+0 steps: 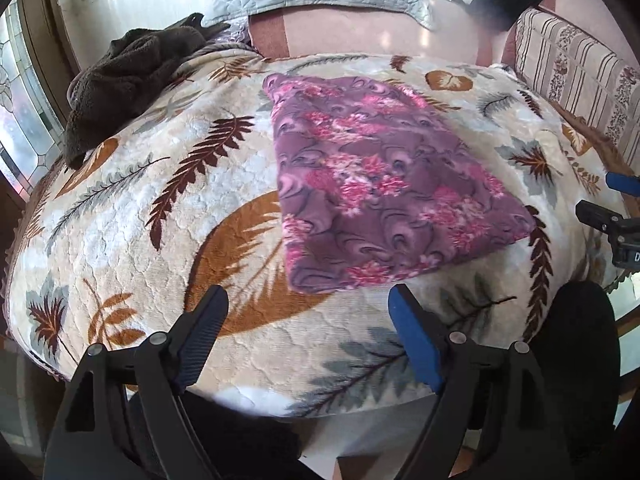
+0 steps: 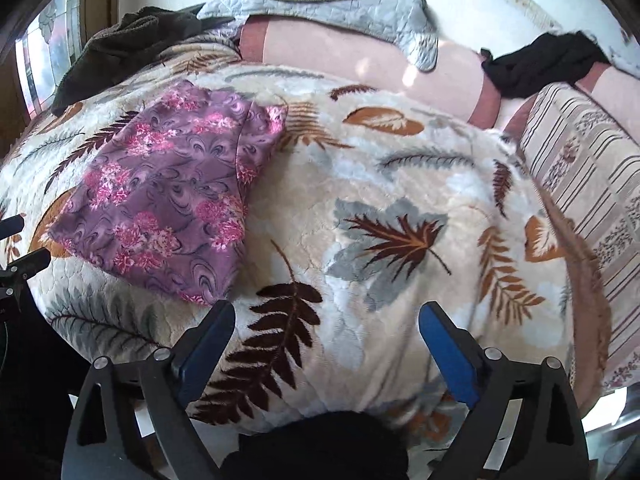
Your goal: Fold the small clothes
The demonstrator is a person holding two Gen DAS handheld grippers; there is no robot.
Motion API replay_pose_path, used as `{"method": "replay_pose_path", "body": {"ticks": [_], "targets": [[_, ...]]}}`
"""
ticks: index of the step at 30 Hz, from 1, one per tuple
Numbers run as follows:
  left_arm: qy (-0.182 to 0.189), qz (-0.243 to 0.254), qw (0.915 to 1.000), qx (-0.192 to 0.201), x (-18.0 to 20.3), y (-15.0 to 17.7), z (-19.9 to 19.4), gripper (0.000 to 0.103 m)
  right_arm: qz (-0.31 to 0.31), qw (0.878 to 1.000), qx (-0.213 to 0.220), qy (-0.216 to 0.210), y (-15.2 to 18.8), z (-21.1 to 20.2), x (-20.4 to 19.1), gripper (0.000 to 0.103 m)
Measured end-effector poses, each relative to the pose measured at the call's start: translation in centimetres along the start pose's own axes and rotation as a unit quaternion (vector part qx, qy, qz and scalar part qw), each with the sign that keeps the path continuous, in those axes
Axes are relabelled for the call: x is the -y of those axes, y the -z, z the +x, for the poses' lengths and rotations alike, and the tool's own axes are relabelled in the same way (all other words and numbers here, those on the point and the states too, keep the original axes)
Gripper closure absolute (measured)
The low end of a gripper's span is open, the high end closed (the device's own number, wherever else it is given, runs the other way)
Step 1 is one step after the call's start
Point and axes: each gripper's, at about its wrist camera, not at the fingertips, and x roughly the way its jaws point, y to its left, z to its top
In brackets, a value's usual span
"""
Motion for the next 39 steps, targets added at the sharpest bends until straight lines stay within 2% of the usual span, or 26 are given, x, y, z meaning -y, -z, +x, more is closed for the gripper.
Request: {"method": "replay_pose_path", "body": {"ticks": [4,13,39], "targets": [[-0.004,0.003,0.9999,0.01,0.9,0.2,-0.7,0.02,0.002,1.0,0.031,0.005,0.7,-1.4,0.1,0.005],[0.004,-0.006,0.9998,0.019,1.6,1.0,-1.9,0.02,0.002,0.998,0.067,0.012,1.8,-3.7,0.3,0.002],[0.017,-0.003,0.9998,-0.004,3.3,2.4,-2.6,0.02,0.023,0.998,0.057,-0.004,3.2,-3.7,0.5,0.001]]}}
